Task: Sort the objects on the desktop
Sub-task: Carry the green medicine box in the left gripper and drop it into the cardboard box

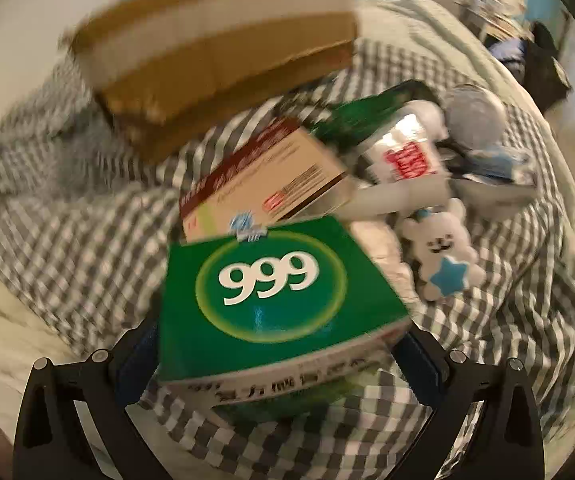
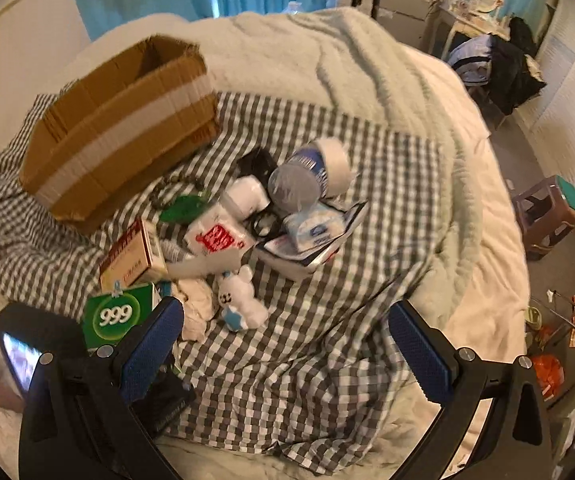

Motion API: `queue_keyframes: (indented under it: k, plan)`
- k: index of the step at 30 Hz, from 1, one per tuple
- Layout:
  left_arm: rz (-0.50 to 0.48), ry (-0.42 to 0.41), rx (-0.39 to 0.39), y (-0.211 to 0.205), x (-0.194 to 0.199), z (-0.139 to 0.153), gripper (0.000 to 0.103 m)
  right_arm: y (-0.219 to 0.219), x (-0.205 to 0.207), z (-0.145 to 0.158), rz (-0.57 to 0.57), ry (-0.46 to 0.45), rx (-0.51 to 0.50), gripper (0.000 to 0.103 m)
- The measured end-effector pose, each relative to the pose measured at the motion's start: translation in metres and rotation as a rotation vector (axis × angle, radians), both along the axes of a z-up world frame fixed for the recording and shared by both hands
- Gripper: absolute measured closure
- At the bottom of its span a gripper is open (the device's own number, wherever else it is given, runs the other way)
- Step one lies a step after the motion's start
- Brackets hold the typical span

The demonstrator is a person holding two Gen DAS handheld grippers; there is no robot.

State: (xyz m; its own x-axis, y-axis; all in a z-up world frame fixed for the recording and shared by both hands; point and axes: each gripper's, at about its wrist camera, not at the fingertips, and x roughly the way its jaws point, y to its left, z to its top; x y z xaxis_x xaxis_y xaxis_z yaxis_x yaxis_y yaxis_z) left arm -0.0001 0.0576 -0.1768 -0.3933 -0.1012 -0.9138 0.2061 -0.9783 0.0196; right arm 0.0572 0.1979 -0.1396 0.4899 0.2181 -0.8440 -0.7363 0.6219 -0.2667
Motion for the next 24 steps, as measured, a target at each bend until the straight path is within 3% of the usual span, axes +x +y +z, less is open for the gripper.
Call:
queue_keyframes:
  k: [3,10,15,19,23,24]
  plan:
    - [0.042,-0.019,0.07,-0.022,-0.003,-0.006,0.0,0.002,0.006,-0.02,-0.021,0.033,-0.035,0.0]
    - [0.062,-0.002,0.092,-0.043,-0.002,-0.001,0.003,0.02,0.023,-0.078,0.014,0.061,-0.146,0.001]
    - [0.053,0.005,0.094,-0.047,0.002,0.0,0.003,0.025,0.034,-0.112,0.01,0.146,-0.172,0.018]
    - [0.057,-0.001,0.117,-0.05,-0.004,-0.001,0.003,0.031,0.042,-0.128,0.006,0.174,-0.175,0.027]
    - [0.06,0.0,0.117,-0.055,-0.003,0.002,0.004,0.035,0.044,-0.137,-0.021,0.199,-0.207,0.05]
    - [0.064,0.001,0.121,-0.056,-0.003,0.004,0.004,0.035,0.041,-0.137,-0.021,0.196,-0.212,0.05]
